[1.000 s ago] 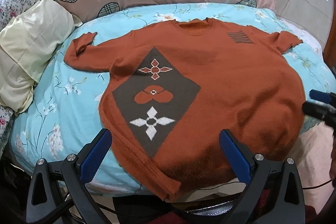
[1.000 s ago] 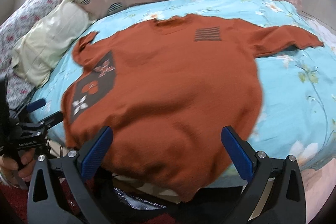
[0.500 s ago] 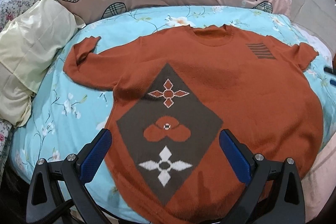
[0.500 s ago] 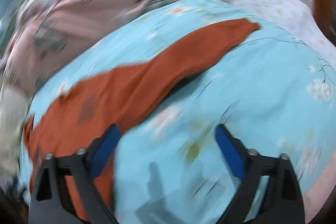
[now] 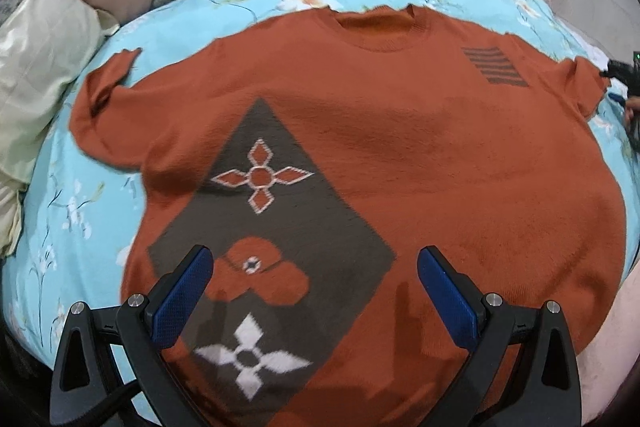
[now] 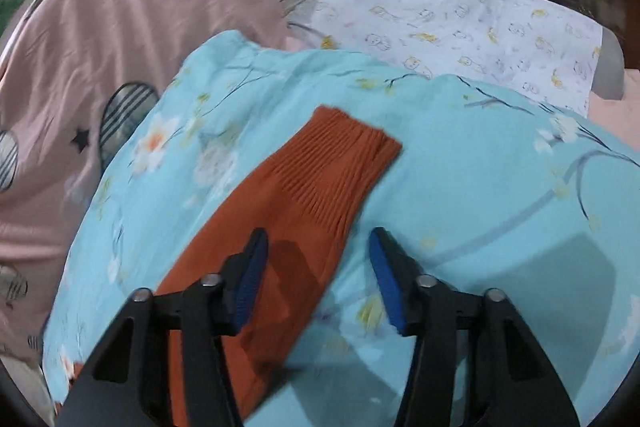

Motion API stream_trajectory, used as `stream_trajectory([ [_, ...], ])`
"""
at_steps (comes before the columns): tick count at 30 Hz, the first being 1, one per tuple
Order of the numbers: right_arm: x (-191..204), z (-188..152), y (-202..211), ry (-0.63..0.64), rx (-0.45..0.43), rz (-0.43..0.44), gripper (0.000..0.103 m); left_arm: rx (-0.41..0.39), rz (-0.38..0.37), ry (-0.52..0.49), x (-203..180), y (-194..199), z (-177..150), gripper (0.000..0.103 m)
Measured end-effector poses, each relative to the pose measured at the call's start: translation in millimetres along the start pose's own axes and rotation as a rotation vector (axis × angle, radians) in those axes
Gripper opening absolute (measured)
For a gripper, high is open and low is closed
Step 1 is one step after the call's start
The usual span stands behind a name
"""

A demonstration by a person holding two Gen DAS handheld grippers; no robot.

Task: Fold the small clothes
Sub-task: 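Grasp the ribbed sleeve cuff of the orange sweater with the right gripper, then carry the held sleeve across the sweater body and open the right gripper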

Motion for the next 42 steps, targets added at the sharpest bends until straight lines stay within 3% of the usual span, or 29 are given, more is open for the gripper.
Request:
stream_trajectory([
  [1,2.7,-1.3,3.4,0.005,0.008,0.014,0.007,0.000,-0.001,-0.004,-2.7,-3.5,2.3,0.102],
  [5,34.9,-6.6,44.7,0.105,-0.070,0.100,0.007,-0.010,-0.015,0.003,-6.3,-9.7,10.1,0.102],
  [12,177.0,-63.9,115.8,0.401,-0.067,0.407,0.007,-0.026,-0.048,0.023,1.9,-5.0,12.5,0.102],
  [19,347.3,-168.4,121.3,0.551,0.110,0.766,0.007,-0.025,-0.080,0.084,26.4,5.7,2.7,0.102],
  [24,456.1,-245.0,110.6,0.611,0.263,0.937,0.007,-0.037,-0.084,0.142,52.8,12.2,2.2,0.102],
  [30,519.9,-304.9,98.4,0.653,0.382,1.005,0.007,-0.018,-0.101,0.219,82.0,7.3,5.7,0.102],
  [37,533.0,-341.7,91.4,0.688,0.452,1.010,0.007,-0.019,-0.105,0.245,94.9,1.1,7.3,0.102],
  [42,524.3,-342.8,87.1,0.672,0.513,1.007,0.019,-0.017,-0.108,0.225,88.3,-5.2,11.5,0.102],
])
Point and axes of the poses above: each gripper's, at about its wrist camera, not at the fingertips, and y roughly against the way its jaws point, x to its left, z to its top, the point moved 3 cm from there along -y, roughly the way its jaws point, and after that the axes turned 15 degrees about y, right-handed, at the moved point
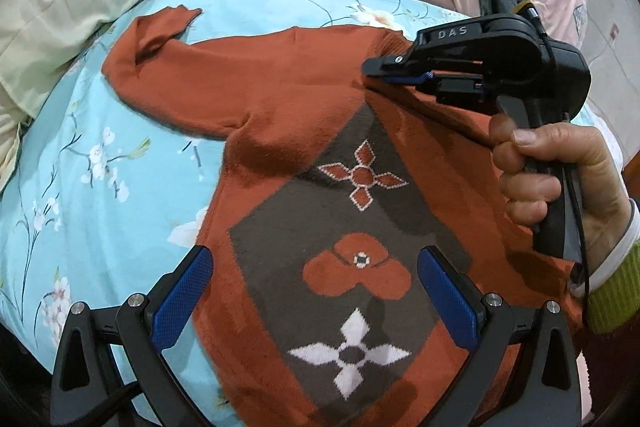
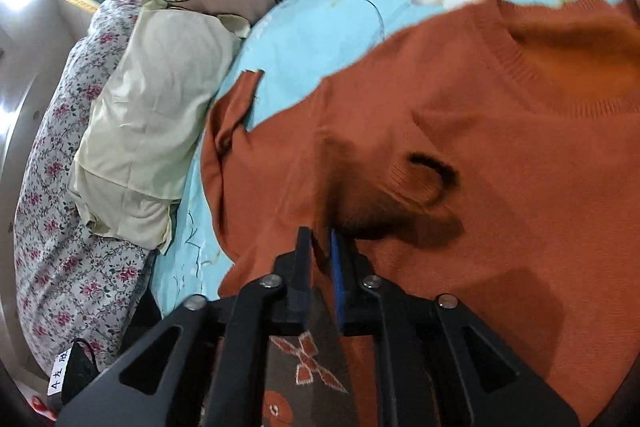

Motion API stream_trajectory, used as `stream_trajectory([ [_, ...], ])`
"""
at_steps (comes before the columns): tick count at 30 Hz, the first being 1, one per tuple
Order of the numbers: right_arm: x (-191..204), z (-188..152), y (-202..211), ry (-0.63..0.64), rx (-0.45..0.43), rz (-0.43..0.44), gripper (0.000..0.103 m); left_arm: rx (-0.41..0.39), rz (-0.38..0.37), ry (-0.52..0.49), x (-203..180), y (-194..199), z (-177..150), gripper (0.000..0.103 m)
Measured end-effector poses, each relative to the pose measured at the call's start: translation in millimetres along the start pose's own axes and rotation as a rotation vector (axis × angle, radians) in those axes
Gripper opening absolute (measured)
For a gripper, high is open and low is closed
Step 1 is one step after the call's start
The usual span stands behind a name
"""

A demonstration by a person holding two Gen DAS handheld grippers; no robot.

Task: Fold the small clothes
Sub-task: 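Carry the held sleeve across the sweater body and open the right gripper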

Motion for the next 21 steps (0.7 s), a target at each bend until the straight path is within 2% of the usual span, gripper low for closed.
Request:
stream_trajectory([
  [4,-5.5,-12.1,43.2,-0.005,-0.070,-0.029,0.046,-0.024,-0.004,-0.039,-11.3,-4.0,12.8,0.102],
  [9,-26.3,-44.7,122.3,-0.071,-0.196,-0.149,0.048,-0.055,-0.029,-0.087,-34.5,-32.9,56.8,0.102],
  [15,-41.9,-83.5,190.4,-0.160,-0.310,-0.233,0.048,0.037,-0.092,-0.050,-55.0,-101.7,112.6,0.102],
  [17,-46.1,-92.5,205.6,-0.180,-0.329,-0.255,0.048,0.062,-0.097,-0.025,-56.1,-121.6,124.6,0.097],
  [18,-48.3,-96.6,213.1,-0.183,-0.336,-0.276,0.048,0.066,-0.090,-0.013,-56.0,-128.6,127.8,0.084],
  [19,-50.8,-100.2,220.6,-0.187,-0.345,-0.297,0.048,0.060,-0.085,-0.006,-55.2,-132.9,129.9,0.062],
  [20,-54.9,-103.8,228.6,-0.193,-0.352,-0.318,0.048,0.051,-0.076,-0.004,-53.2,-134.0,131.4,0.048],
  [21,-58.8,-106.8,235.5,-0.200,-0.358,-0.344,0.048,0.040,-0.076,-0.002,-50.3,-132.9,131.9,0.022],
])
Point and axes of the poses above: each gripper's, at about its wrist camera, not at the fingertips, and y roughly against the way its jaws point, x to its left, z to its top, the point moved 3 cm from there along -y, roughly the way its jaws point, and after that the axes turned 15 degrees about y, right-handed, at the moved point
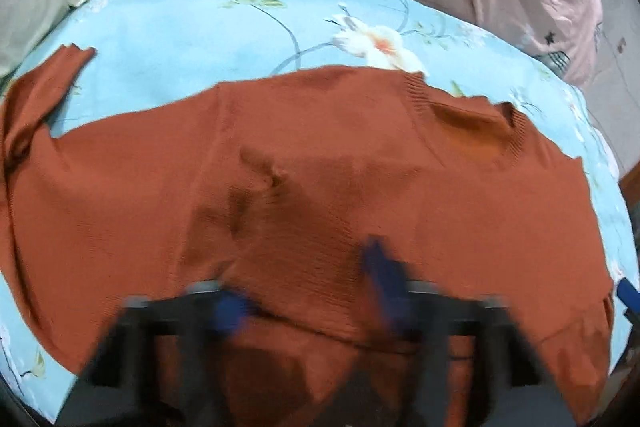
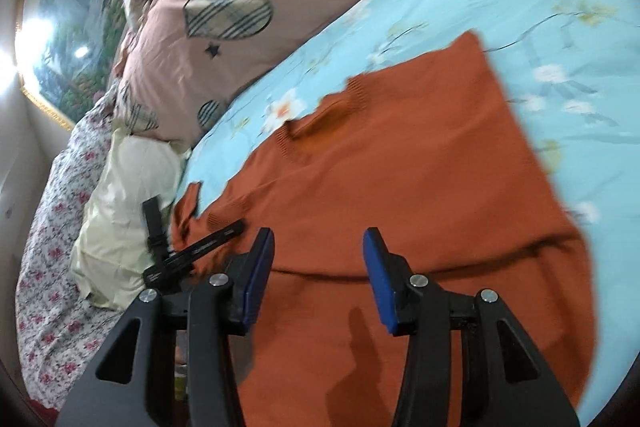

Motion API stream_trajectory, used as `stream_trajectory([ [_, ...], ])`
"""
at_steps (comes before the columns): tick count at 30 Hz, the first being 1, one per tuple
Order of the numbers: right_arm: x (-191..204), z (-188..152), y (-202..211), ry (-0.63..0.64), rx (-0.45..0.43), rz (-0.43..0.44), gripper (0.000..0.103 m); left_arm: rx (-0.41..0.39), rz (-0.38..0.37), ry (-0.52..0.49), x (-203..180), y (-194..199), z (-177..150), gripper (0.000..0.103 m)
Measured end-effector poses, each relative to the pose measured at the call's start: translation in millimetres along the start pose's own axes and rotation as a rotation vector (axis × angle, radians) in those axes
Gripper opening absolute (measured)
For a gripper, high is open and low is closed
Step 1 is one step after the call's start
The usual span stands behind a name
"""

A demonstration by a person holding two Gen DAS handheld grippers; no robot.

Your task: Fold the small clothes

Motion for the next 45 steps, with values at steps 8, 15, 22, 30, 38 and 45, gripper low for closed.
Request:
stream_trajectory([
  [8,-71.1,22.6,12.8,-0.030,0.007,-0.251,0.048,-0.039,-0.115,0.022,24.2,35.5,-18.4,0.008],
  [15,-107.6,46.3,-37.8,0.032,0.129,-0.318,0.048,-0.035,-0.102,0.040,30.5,31.9,-20.9,0.009],
  [22,-98.1,59.3,-30.4,0.092,0.096,-0.301,0.011,-0.049,-0.076,-0.004,20.9,36.5,-26.3,0.007],
  [30,-105.4,47.2,-39.4,0.091,0.165,-0.403,0.014,-0.020,-0.082,-0.017,17.2,34.9,-31.2,0.007],
  [38,-46.9,36.1,-0.2,0.130,0.058,-0.330,0.028,-0.026,-0.063,-0.011,38.5,51.2,-40.7,0.027],
  [45,11.7,-2.7,-33.9,0.177,0.158,-0.111,0.033,-0.129,0.059,0.042,99.5,87.9,-20.4,0.051],
])
Point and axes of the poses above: each gripper's, at about its wrist camera, not at the fingertips, and y roughly against the way its jaws point, x to its left, z to its top, the point moved 3 cm from there along -y, roughly the way its jaws point, and after that the axes turned 15 degrees about y, right-handed, at the moved point
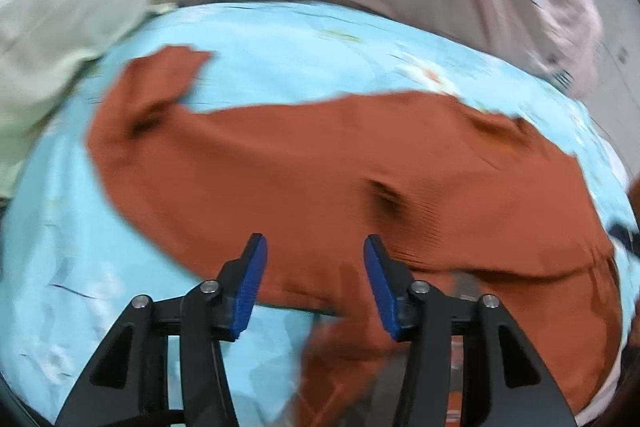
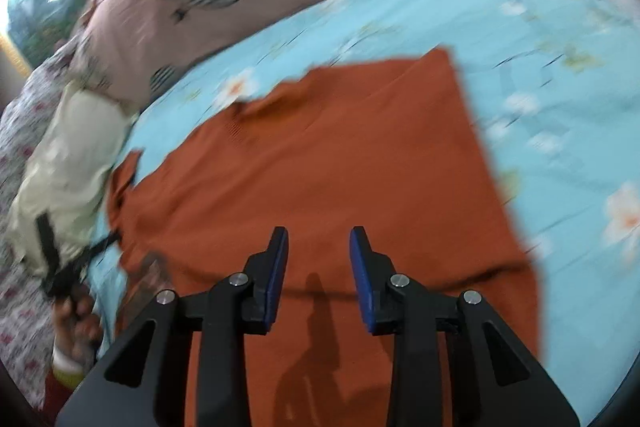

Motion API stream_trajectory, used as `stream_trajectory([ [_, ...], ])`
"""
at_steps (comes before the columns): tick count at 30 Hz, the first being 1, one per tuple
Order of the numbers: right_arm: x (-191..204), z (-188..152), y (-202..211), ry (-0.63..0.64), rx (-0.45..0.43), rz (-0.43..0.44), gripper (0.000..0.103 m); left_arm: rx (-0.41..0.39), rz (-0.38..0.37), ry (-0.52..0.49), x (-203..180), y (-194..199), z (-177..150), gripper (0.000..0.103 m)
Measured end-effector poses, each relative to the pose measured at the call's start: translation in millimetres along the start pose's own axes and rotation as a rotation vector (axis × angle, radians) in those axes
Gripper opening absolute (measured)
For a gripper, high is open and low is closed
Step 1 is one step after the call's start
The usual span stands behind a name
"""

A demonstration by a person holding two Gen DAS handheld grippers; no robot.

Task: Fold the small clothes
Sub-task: 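Grasp the other sleeve cuff with the left gripper and fold it across the body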

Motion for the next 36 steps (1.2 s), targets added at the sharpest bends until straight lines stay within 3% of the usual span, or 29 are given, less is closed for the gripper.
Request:
stream_trajectory([
  [5,33.1,-8.6,-21.3,0.042,0.049,0.057,0.033,-0.032,0.099,0.140,64.2,-4.3,56.7,0.053],
  [8,43.9,-10.4,-29.2,0.055,0.068,0.080,0.033,-0.058,0.152,0.155,87.8,-11.9,94.7,0.058],
  [10,49.8,-10.7,-35.7,0.066,0.083,0.083,0.033,-0.066,0.190,0.148,100.3,-23.1,123.2,0.069],
  [14,55.5,-11.7,-47.4,0.067,0.107,0.090,0.034,-0.025,0.215,0.137,123.5,-56.1,173.1,0.082],
  [18,54.6,-14.0,-55.4,0.062,0.127,0.080,0.034,0.082,0.251,0.097,134.5,-104.8,202.5,0.084],
  [20,54.5,-14.1,-57.7,0.061,0.133,0.077,0.034,0.114,0.229,0.078,133.8,-122.4,207.3,0.068],
  [21,55.1,-13.5,-57.9,0.062,0.132,0.080,0.034,0.125,0.212,0.065,131.8,-126.8,207.4,0.033],
  [22,55.7,-12.9,-57.3,0.064,0.130,0.081,0.034,0.130,0.200,0.058,129.4,-130.1,206.9,0.006],
  [26,61.9,-9.9,-51.9,0.074,0.107,0.093,0.034,0.013,0.166,0.062,115.8,-103.4,197.8,0.005],
  [30,69.2,-11.3,-46.1,0.078,0.082,0.118,0.034,-0.104,0.058,0.105,89.0,-50.6,174.5,0.005],
  [36,66.1,-18.6,-31.0,0.052,0.052,0.116,0.034,-0.219,-0.135,0.066,-1.3,14.8,115.0,0.005],
])
Point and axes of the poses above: each gripper's, at about its wrist camera, not at the fingertips, and y roughly against the way its jaws point, x to its left, z to its top, the point moved 3 cm from there along -y, roughly the way its jaws point, and after that the axes turned 15 degrees about y, right-handed, at the moved point
